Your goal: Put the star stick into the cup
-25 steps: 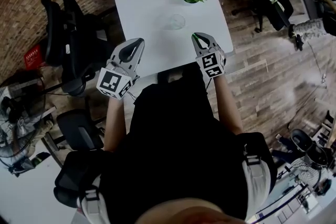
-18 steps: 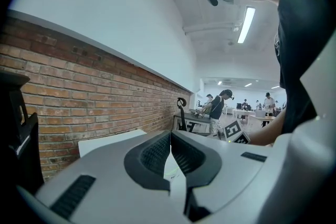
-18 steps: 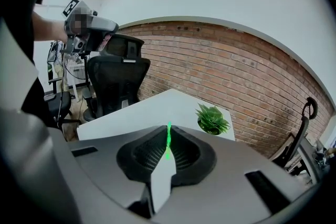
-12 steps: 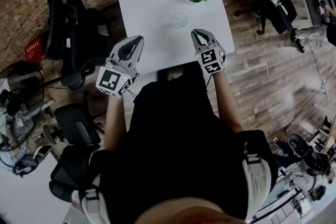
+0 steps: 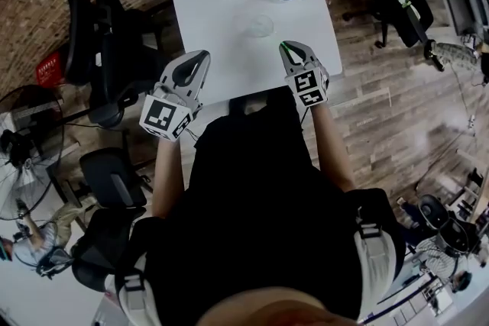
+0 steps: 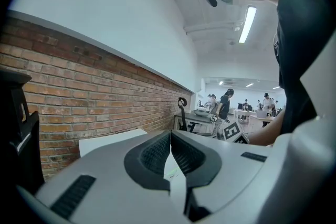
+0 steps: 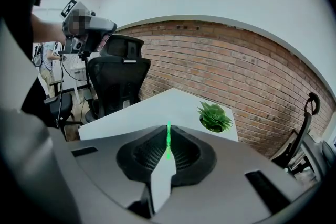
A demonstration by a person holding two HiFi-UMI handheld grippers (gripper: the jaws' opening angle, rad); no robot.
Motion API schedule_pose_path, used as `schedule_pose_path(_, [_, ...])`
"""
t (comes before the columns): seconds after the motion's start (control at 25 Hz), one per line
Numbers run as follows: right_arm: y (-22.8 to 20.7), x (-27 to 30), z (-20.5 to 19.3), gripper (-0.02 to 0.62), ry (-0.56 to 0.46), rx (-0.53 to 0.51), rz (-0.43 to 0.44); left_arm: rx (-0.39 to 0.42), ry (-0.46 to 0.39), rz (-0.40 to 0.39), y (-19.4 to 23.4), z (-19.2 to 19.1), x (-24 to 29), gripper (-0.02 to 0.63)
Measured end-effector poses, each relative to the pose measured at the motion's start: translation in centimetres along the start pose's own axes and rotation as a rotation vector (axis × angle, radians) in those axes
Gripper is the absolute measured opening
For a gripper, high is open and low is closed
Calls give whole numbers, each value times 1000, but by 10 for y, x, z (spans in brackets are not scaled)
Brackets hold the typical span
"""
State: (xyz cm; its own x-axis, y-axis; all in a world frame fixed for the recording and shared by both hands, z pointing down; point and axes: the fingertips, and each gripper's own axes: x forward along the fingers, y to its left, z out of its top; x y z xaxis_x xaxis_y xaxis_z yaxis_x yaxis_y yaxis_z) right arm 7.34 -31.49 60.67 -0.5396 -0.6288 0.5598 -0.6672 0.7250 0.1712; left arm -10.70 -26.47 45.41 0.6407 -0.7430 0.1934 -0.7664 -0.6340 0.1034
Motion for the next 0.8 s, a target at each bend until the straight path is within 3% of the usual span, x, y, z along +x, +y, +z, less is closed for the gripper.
schedule_pose_path(0.4, [-1,-3,0,25,2,-4,-11,11,0,-14,-3,3,1,23])
schedule_pose_path(0.6, [-4,-2,6,114,-40,-10,-18,15,-3,-12,-1,4,-3,22])
schedule_pose_path(0.8, [-5,-9,8,157,-27,4,-30,14,-7,-15,-1,4,-4,22])
